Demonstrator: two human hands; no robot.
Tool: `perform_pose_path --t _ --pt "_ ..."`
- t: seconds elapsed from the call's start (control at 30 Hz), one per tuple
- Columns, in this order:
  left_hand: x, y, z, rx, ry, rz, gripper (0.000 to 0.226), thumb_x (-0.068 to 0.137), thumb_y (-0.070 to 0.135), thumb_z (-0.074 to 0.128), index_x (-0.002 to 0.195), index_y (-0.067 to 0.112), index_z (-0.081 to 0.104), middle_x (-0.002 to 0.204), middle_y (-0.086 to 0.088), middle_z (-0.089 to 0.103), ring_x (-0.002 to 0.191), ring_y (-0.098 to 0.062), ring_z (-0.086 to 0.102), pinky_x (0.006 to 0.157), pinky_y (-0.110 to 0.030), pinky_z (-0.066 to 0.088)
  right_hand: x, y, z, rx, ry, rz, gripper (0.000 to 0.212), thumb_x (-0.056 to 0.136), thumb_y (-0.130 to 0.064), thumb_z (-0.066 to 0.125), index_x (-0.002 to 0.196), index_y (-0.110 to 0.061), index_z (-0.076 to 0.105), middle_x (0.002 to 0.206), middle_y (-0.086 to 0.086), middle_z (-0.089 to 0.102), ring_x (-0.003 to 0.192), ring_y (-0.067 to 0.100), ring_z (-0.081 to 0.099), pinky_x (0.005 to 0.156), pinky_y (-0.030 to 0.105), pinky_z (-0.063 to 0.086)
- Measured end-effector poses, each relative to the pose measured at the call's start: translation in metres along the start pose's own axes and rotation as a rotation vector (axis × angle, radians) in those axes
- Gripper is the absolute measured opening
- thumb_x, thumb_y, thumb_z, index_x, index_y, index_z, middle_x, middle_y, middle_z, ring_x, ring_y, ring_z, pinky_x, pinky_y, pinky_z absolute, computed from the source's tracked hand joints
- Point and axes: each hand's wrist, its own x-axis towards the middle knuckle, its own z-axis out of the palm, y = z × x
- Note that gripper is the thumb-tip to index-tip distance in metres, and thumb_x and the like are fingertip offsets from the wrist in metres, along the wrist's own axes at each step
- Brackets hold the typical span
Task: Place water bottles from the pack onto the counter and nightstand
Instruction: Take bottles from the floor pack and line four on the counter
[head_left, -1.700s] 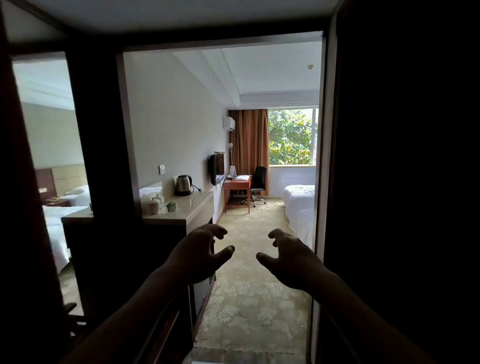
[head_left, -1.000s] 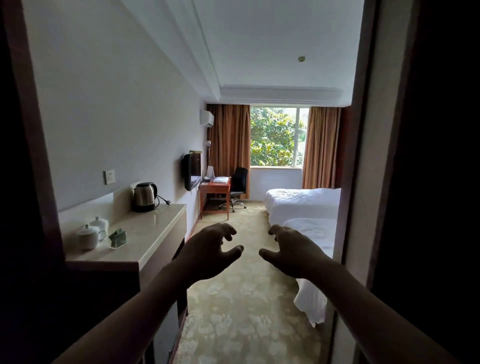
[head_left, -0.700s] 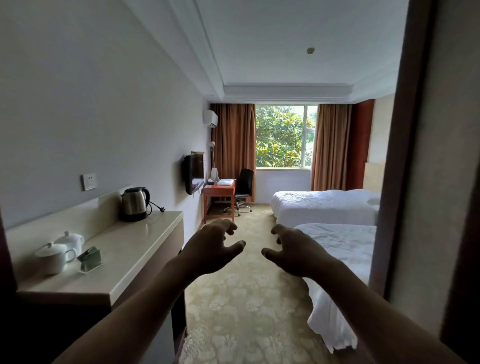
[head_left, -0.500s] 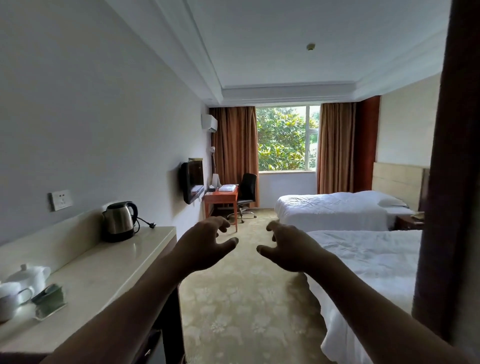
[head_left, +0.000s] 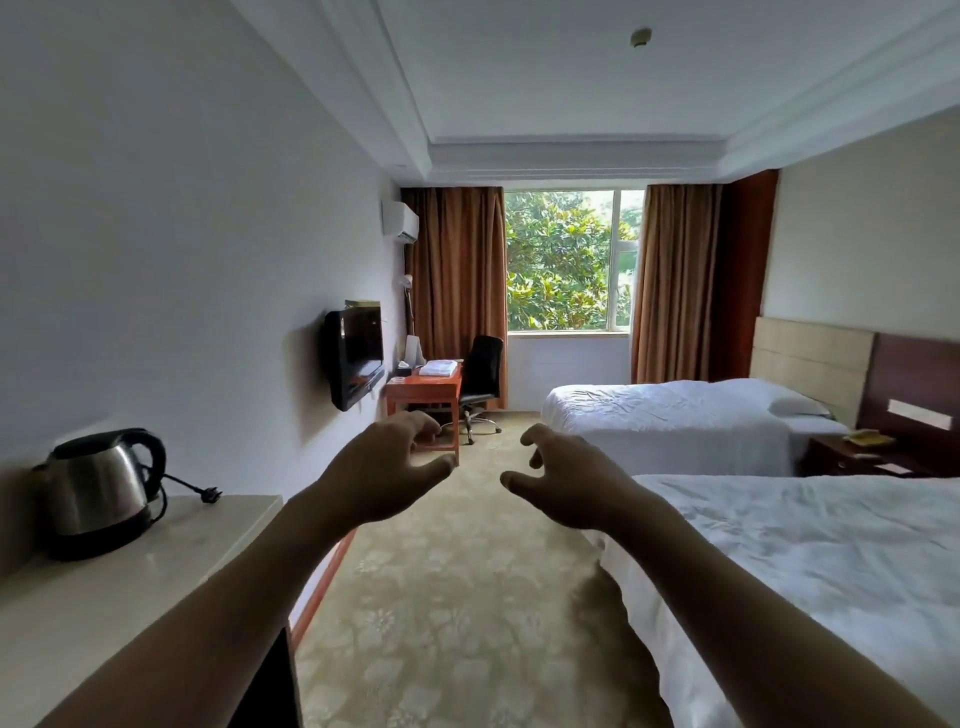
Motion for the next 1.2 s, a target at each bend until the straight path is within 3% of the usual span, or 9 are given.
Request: perform_pose_path --t 0.17,0.33,0.47,0.6,0.77,0.87,1.2 --pt "0.119 -0.081 0.048 -0.048 0.015 0.012 0.049 0.085 0.051 0.068 0.123 0.021 0.061 0.12 0.001 0.068 0.094 -0.007 0.06 0.07 -0.016 0.045 0.137 0.039 0.025 0.018 -0.003 0.029 0.066 0.087 -0.054 0.065 0.14 -0.018 0.045 0.127 0.007 0.064 0.105 0.017 0.06 0.093 0.035 0.053" --pt "0.229 -0.131 0.1 -0.071 -0.018 0.028 0.053 0.087 0.049 0.068 0.129 0.019 0.059 0.125 0.0 0.067 0.096 -0.005 0.055 0.077 -0.018 0.045 0.259 0.078 0.043 0.039 0.011 0.031 0.062 0.088 -0.052 0.066 0.138 -0.019 0.048 0.127 0.005 0.066 0.095 0.011 0.055 0.08 0.025 0.044" --pt "0.299 -0.166 0.141 -0.064 -0.06 0.021 0.052 0.087 0.05 0.068 0.128 0.021 0.06 0.125 0.003 0.066 0.097 -0.004 0.056 0.076 -0.015 0.045 0.344 0.111 0.063 0.05 -0.007 0.061 0.065 0.087 -0.051 0.068 0.139 -0.018 0.047 0.13 0.007 0.065 0.102 0.016 0.06 0.087 0.029 0.051" --pt "0.369 -0.205 0.189 -0.06 -0.058 0.021 0.052 0.086 0.05 0.068 0.128 0.022 0.06 0.127 0.005 0.066 0.097 0.0 0.053 0.071 -0.005 0.035 0.428 0.154 0.091 0.087 -0.007 0.056 0.066 0.087 -0.051 0.068 0.14 -0.019 0.046 0.13 0.007 0.064 0.108 0.019 0.062 0.091 0.033 0.054" --pt "0.476 -0.248 0.257 -0.069 -0.039 -0.038 0.047 0.088 0.047 0.068 0.126 0.02 0.061 0.123 0.003 0.067 0.098 -0.005 0.057 0.075 -0.015 0.044 0.535 0.226 0.127 0.057 0.02 0.023 0.072 0.088 -0.051 0.067 0.146 -0.02 0.038 0.143 0.007 0.055 0.124 0.024 0.056 0.099 0.039 0.05" --pt "0.552 -0.267 0.293 -0.07 -0.022 -0.054 0.043 0.088 0.046 0.068 0.122 0.021 0.062 0.115 0.007 0.065 0.1 -0.009 0.061 0.068 -0.01 0.04 0.609 0.279 0.135 0.052 0.029 0.007 0.072 0.088 -0.05 0.067 0.146 -0.018 0.038 0.146 0.008 0.051 0.128 0.025 0.053 0.099 0.036 0.048" --pt "0.771 -0.326 0.377 -0.035 -0.02 -0.064 0.047 0.088 0.048 0.066 0.127 0.022 0.06 0.127 0.003 0.066 0.101 -0.007 0.058 0.075 -0.019 0.047 0.83 0.386 0.141 0.04 0.007 -0.023 0.067 0.089 -0.051 0.065 0.142 -0.019 0.041 0.14 0.006 0.055 0.12 0.022 0.056 0.09 0.029 0.048"
